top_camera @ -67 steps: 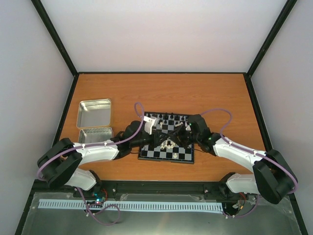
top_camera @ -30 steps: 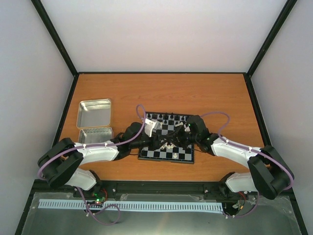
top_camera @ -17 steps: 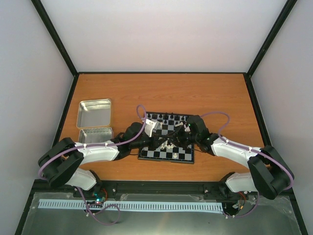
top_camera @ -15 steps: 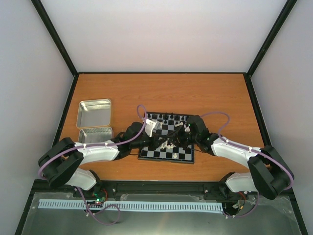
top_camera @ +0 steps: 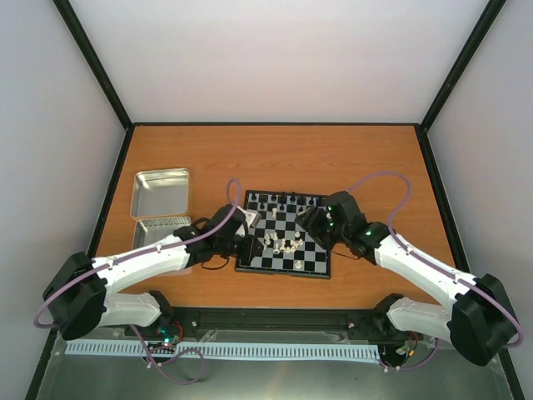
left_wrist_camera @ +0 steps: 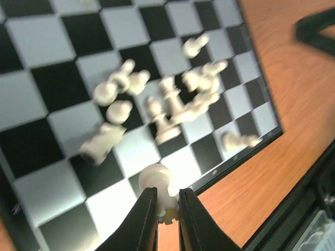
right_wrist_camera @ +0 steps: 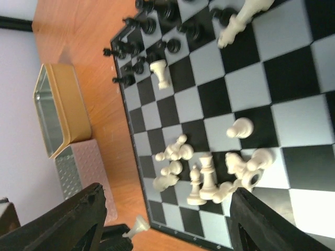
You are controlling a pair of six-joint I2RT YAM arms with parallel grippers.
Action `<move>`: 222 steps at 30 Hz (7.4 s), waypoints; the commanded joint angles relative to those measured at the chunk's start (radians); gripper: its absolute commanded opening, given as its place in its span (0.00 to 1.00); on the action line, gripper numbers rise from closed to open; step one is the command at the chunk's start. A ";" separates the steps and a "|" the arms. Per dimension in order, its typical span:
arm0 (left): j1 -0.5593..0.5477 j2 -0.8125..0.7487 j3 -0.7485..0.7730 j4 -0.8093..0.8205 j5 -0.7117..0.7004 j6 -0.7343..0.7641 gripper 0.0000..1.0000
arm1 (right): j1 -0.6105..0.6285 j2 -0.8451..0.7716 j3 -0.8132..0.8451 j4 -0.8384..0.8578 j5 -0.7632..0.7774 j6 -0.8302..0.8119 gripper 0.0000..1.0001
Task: Set up the chess pieces on the board
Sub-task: Place the chess piece on the chessboard, then pick up the chess piece from the chessboard, then place the chess piece on the chessboard, then pick up the chess piece from the chessboard, then place the chess piece on the chessboard.
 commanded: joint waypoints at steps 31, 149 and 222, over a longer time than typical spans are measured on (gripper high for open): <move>-0.008 0.184 0.201 -0.472 -0.104 0.062 0.11 | -0.007 -0.023 0.051 -0.181 0.222 -0.143 0.65; 0.068 -0.379 0.106 -0.171 -0.624 0.238 0.79 | 0.133 0.242 0.075 -0.414 0.376 -0.354 0.12; 0.069 -0.362 0.106 -0.149 -0.534 0.257 0.84 | 0.165 0.326 0.205 -0.452 0.217 -0.550 0.04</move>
